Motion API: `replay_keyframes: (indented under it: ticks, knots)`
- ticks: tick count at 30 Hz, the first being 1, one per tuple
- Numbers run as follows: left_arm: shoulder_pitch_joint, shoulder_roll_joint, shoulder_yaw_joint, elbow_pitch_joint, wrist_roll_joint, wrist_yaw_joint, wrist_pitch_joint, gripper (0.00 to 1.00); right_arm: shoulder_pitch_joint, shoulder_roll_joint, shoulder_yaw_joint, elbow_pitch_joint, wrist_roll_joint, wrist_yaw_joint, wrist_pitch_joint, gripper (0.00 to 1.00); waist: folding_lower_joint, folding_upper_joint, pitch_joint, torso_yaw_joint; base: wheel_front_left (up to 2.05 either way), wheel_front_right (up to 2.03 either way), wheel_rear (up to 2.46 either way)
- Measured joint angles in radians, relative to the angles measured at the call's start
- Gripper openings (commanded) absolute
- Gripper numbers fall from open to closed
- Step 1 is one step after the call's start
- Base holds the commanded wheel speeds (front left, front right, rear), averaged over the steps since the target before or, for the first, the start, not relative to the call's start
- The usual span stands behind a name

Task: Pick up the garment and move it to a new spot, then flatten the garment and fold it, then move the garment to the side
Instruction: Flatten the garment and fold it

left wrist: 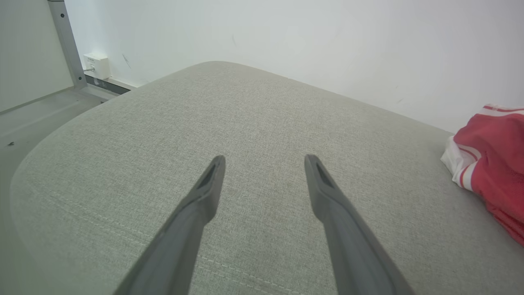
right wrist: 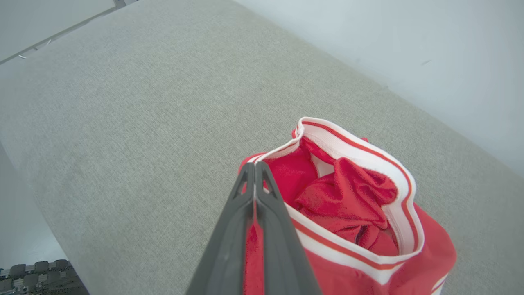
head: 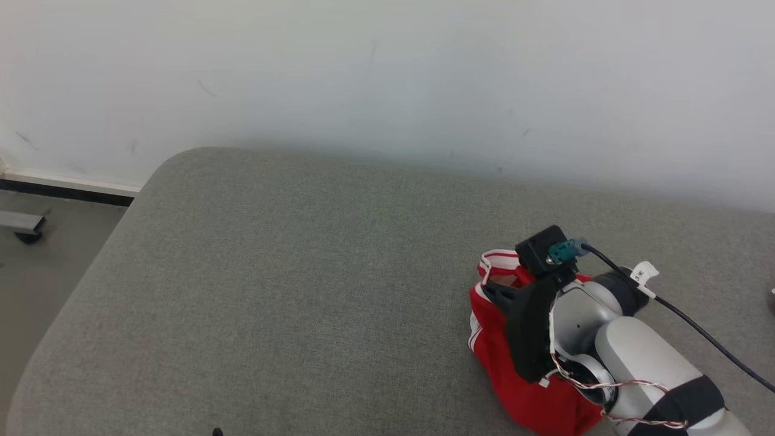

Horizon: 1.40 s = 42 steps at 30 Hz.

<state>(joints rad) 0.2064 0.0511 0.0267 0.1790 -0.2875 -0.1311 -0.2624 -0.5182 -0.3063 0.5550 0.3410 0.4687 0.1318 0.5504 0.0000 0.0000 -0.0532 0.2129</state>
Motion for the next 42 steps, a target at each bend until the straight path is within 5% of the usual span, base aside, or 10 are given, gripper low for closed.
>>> replay_keyframes:
  ticks: [14,22,34,42]
  knots:
    - [-0.007,0.0,0.002,-0.006,-0.007,0.0,0.0,1.0,-0.324,0.103,0.097,-0.033,0.115,0.0,-0.254,0.0,0.0,0.0,0.008,-0.022,0.0,0.0,0.0]
    - [-0.012,0.0,0.001,-0.007,-0.01,0.0,0.0,1.0,-0.478,0.124,-0.026,0.037,0.082,0.0,-0.518,0.0,0.0,0.0,0.011,-0.038,0.0,0.0,0.0]
    - [-0.01,0.0,-0.008,-0.008,-0.01,0.0,0.0,1.0,-0.235,0.02,-0.302,0.288,-0.154,0.0,-0.505,0.0,0.0,0.0,0.014,-0.075,0.0,0.0,0.0]
    - [-0.011,0.0,-0.017,-0.007,-0.007,0.0,0.0,1.0,0.002,-0.005,-0.563,0.328,-0.33,0.0,-0.479,0.0,0.0,0.0,0.02,-0.1,0.0,0.0,0.0]
